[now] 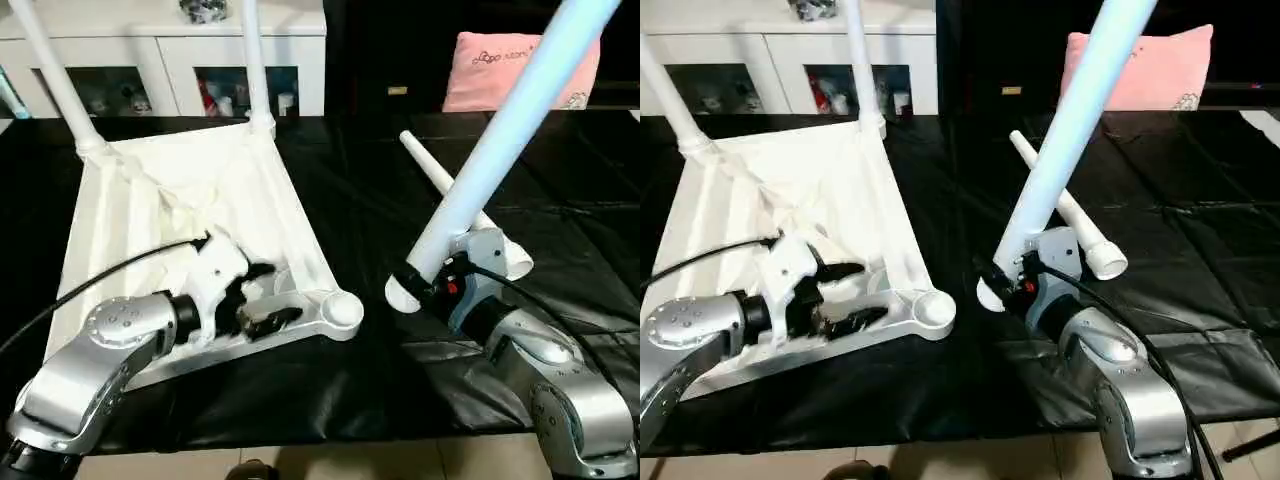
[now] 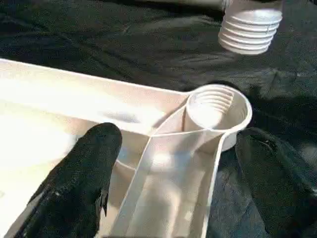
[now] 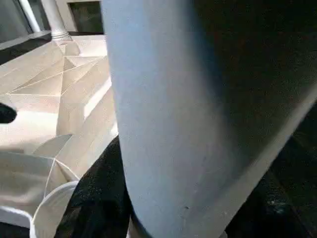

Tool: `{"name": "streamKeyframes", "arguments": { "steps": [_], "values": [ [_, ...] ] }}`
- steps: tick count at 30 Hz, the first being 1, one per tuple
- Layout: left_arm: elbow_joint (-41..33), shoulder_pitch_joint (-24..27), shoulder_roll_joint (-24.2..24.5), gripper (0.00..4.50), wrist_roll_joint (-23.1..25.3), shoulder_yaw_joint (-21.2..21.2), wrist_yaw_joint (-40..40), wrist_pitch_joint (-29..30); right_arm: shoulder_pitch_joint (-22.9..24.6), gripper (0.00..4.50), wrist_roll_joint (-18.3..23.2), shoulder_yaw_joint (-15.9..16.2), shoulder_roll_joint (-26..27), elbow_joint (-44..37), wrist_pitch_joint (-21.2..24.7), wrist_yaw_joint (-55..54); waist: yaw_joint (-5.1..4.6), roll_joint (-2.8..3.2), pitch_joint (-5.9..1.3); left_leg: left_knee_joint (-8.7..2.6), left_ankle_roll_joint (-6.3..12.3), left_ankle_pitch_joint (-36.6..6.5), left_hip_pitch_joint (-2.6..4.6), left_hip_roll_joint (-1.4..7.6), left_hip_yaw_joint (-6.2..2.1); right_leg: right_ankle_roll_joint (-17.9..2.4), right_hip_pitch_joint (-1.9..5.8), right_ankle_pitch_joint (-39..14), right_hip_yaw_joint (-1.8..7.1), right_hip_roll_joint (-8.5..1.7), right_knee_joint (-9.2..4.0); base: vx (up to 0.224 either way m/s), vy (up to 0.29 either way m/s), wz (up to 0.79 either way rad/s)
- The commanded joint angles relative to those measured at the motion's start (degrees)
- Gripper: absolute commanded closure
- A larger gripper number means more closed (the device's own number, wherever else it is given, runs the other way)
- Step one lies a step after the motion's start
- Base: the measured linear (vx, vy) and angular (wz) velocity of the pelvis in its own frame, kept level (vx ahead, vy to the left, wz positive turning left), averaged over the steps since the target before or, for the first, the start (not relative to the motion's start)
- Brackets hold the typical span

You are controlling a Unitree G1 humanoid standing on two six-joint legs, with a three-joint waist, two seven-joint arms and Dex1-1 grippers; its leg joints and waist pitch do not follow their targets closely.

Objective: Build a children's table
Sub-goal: Pick table leg, then move to table

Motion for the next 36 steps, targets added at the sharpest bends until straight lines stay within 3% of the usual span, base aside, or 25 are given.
{"name": "streamKeyframes", "arguments": {
  "steps": [1,3,6,8,9,12,14,16,17,19,20,21,22,23,24,25,27,28,29,30,31,32,33,34,36],
  "values": [
    [0.3,0.5,-2.7,0.36,0.8,2.4,3.7,-0.6,0.0,2.57,-2.3,-0.3,0.4,-1.5,0.6,-3.2,-0.33,0.54,-3.54,-4.42,-3.62,-12.8,1.71,2.39,-0.80,-8.2,1.41,-6.3,2.53,-3.67,-4.90,0.000,0.000,0.00],
    [0.7,0.7,-5.3,0.36,0.5,4.8,7.7,-0.5,0.1,2.57,-1.9,-1.2,1.5,-2.1,1.5,-4.9,-0.21,0.71,-3.63,-4.30,-3.74,-12.7,1.78,2.30,-0.81,-8.4,1.52,-5.9,2.50,-3.73,-4.92,0.000,0.000,0.00],
    [0.8,1.0,-7.3,0.36,0.6,6.7,11.3,-1.0,0.2,2.57,-0.8,-2.0,2.4,-3.0,2.3,-6.0,-0.29,0.47,-3.70,-4.16,-3.08,-12.2,1.57,2.17,-0.79,-8.1,1.68,-5.1,2.51,-3.64,-4.94,0.000,0.000,0.00],
    [-0.5,2.5,-10.3,0.36,0.5,9.8,16.3,-0.8,0.8,2.57,-0.9,-2.6,3.2,-5.5,1.2,-7.5,-0.34,-0.05,-3.62,-4.17,-2.82,-11.7,1.41,2.26,-0.77,-7.6,1.83,-5.2,2.52,-3.68,-5.07,0.000,0.000,0.00],
    [-0.8,2.7,-10.7,0.36,0.4,10.2,16.7,-0.6,1.0,2.57,-0.8,-2.7,3.3,-5.9,1.3,-7.5,-0.33,0.18,-3.75,-4.11,-2.64,-10.8,1.34,2.24,-0.82,-7.3,1.86,-4.5,2.48,-3.66,-4.89,0.000,0.000,0.00],
    [-3.8,4.7,-12.5,0.36,0.0,12.1,18.2,0.6,2.9,2.57,-1.1,-2.9,3.8,-8.3,1.1,-8.5,-0.29,0.08,-3.65,-4.17,-2.31,-11.3,1.49,2.35,-0.77,-6.6,1.63,-5.6,2.52,-3.64,-5.12,0.000,0.000,0.00],
    [-5.1,5.8,-12.6,0.36,0.0,12.3,18.5,1.2,4.2,2.57,-1.0,-3.0,3.8,-9.3,1.5,-8.7,0.03,-0.01,-3.63,-3.93,-0.77,-11.2,1.15,2.06,-0.47,-6.6,1.76,-7.4,3.01,-4.40,-5.50,0.000,0.000,0.00],
    [-5.7,6.4,-12.6,0.36,0.0,12.2,18.8,1.4,5.2,2.57,-1.4,-2.7,3.7,-9.8,1.6,-8.8,0.91,-0.44,-3.61,-2.84,3.58,-9.5,0.25,1.75,-0.16,-6.9,2.36,-10.6,4.35,-6.81,-6.66,0.000,0.000,0.00],
    [-5.9,6.5,-12.7,0.36,0.0,12.2,19.2,1.5,5.7,2.57,-1.5,-2.6,3.8,-10.0,2.0,-9.2,1.18,-0.56,-3.63,-2.17,4.87,-9.0,-0.06,1.74,-0.29,-6.8,2.61,-11.8,4.96,-7.95,-7.16,0.000,0.000,0.00],
    [-5.9,6.3,-12.9,0.36,0.0,12.3,19.8,1.6,5.7,2.57,-1.4,-2.7,3.9,-10.1,2.5,-9.7,2.19,-0.68,-3.39,0.22,8.03,-7.1,-0.95,2.30,-1.67,-6.9,3.03,-19.4,6.97,-11.79,-8.83,0.000,0.000,0.00],
    [-5.8,6.1,-13.2,0.36,0.1,12.4,20.1,1.7,5.6,2.57,-1.3,-3.0,4.1,-9.9,2.9,-9.9,2.33,-0.10,-3.35,-0.07,8.49,-6.8,-0.85,2.82,-2.19,-7.8,2.72,-21.6,6.61,-11.54,-8.91,-0.015,0.088,-0.01],
    [-5.8,6.1,-13.2,0.36,0.1,12.4,20.1,1.7,5.6,2.57,-1.3,-3.0,4.1,-9.9,2.9,-9.9,2.18,0.03,-3.35,-0.76,8.69,-7.1,-0.61,2.82,-2.03,-8.2,2.51,-21.6,6.00,-10.42,-8.64,-0.012,0.119,0.02],
    [-5.8,5.9,-13.5,0.36,0.3,12.5,20.4,1.9,5.3,2.57,-1.2,-3.3,4.1,-9.6,2.9,-10.1,1.57,0.54,-3.46,-2.38,9.33,-8.9,0.83,2.61,-1.15,-8.6,1.37,-19.4,4.40,-7.40,-7.61,-0.012,0.119,0.02],
    [-5.8,5.7,-13.7,0.36,0.4,12.6,20.5,2.1,5.2,2.57,-1.3,-3.4,4.2,-9.4,2.9,-10.2,1.09,0.69,-3.56,-3.15,9.83,-9.8,1.51,2.30,-0.68,-8.5,1.06,-18.0,3.48,-6.01,-7.00,-0.013,0.136,0.07],
    [-5.9,5.4,-14.0,0.36,0.6,12.5,20.7,2.4,4.9,2.57,-1.6,-3.6,4.1,-8.9,2.6,-10.5,0.18,1.18,-3.73,-4.31,10.29,-11.1,2.71,2.06,-0.53,-8.1,0.46,-14.5,1.72,-3.71,-5.77,-0.034,0.145,0.05],
    [-6.0,5.3,-14.2,0.36,0.6,12.4,20.9,2.6,4.8,2.57,-1.7,-3.6,4.1,-8.7,2.6,-10.5,-0.62,1.59,-3.61,-5.34,8.43,-15.3,3.89,2.07,-0.70,-7.2,-0.56,-12.4,0.28,-1.89,-4.77,-0.034,0.145,0.05],
    [-6.1,5.1,-14.5,0.36,1.0,12.1,21.5,3.0,4.7,2.57,-1.4,-3.7,4.2,-8.6,2.8,-10.5,-1.14,1.50,-3.57,-6.19,5.30,-19.6,4.01,2.11,-0.90,-6.3,-0.60,-10.3,0.08,-1.72,-4.25,-0.031,0.144,0.05],
    [-6.0,4.8,-14.3,0.36,2.3,11.3,22.1,2.2,4.6,2.57,-1.3,-3.6,4.1,-8.4,2.9,-10.6,-1.67,1.01,-3.33,-6.86,-1.25,-26.6,3.18,1.85,-1.21,-4.3,-0.25,-10.2,0.92,-2.74,-4.87,-0.028,0.140,0.04],
    [-5.9,4.7,-14.1,0.36,3.3,10.8,22.5,1.7,4.5,2.57,-1.3,-3.6,4.1,-8.4,2.8,-10.6,-1.78,0.89,-3.37,-6.89,-3.51,-28.7,3.06,1.84,-1.45,-3.4,-0.13,-10.6,1.26,-3.10,-5.08,-0.046,0.110,-0.04],
    [-5.7,4.5,-13.9,0.36,4.1,10.4,23.0,1.5,4.5,2.57,-1.4,-3.4,4.0,-8.3,2.8,-10.6,-2.00,0.67,-3.28,-7.03,-7.22,-32.3,2.95,1.76,-1.92,-1.6,-0.02,-12.3,1.67,-3.65,-5.49,-0.053,0.074,-0.06],
    [-5.5,4.3,-13.9,0.36,4.6,10.2,23.4,1.4,4.4,2.57,-1.4,-3.4,3.9,-8.2,2.8,-10.6,-2.40,0.41,-3.13,-6.92,-8.70,-34.7,3.08,1.55,-2.00,-0.4,-0.21,-15.1,2.03,-4.06,-6.03,-0.053,0.074,-0.06],
    [-5.1,3.9,-14.4,0.36,4.4,10.3,23.8,1.6,4.2,2.57,-1.5,-3.4,3.8,-8.1,2.9,-10.6,-2.74,0.36,-3.01,-6.72,-8.82,-35.8,3.06,1.40,-2.13,0.0,-0.24,-18.1,2.27,-4.45,-6.48,-0.054,0.041,-0.04],
    [-5.1,3.9,-14.4,0.36,4.4,10.3,23.8,1.6,4.2,2.57,-1.5,-3.4,3.8,-8.1,2.9,-10.6,-2.74,0.36,-3.01,-6.72,-8.82,-35.8,3.06,1.40,-2.13,0.0,-0.24,-18.1,2.27,-4.45,-6.48,-0.053,0.021,-0.07],
    [-5.0,3.6,-15.4,0.36,3.3,11.1,24.1,2.3,4.1,2.57,-1.6,-3.5,3.7,-7.9,3.0,-10.7,-3.18,0.20,-2.79,-6.48,-8.20,-36.7,2.87,1.24,-2.34,0.3,-0.18,-22.2,2.33,-4.89,-7.12,-0.053,0.021,-0.07],
    [-5.0,3.4,-15.7,0.36,2.8,11.5,24.4,3.1,4.1,2.57,-1.6,-3.7,3.5,-7.7,3.2,-10.7,-3.46,0.21,-2.66,-6.23,-7.70,-37.8,3.01,1.22,-2.57,0.2,-0.25,-25.2,2.25,-5.11,-7.66,-0.052,0.000,-0.09]
  ]
}}
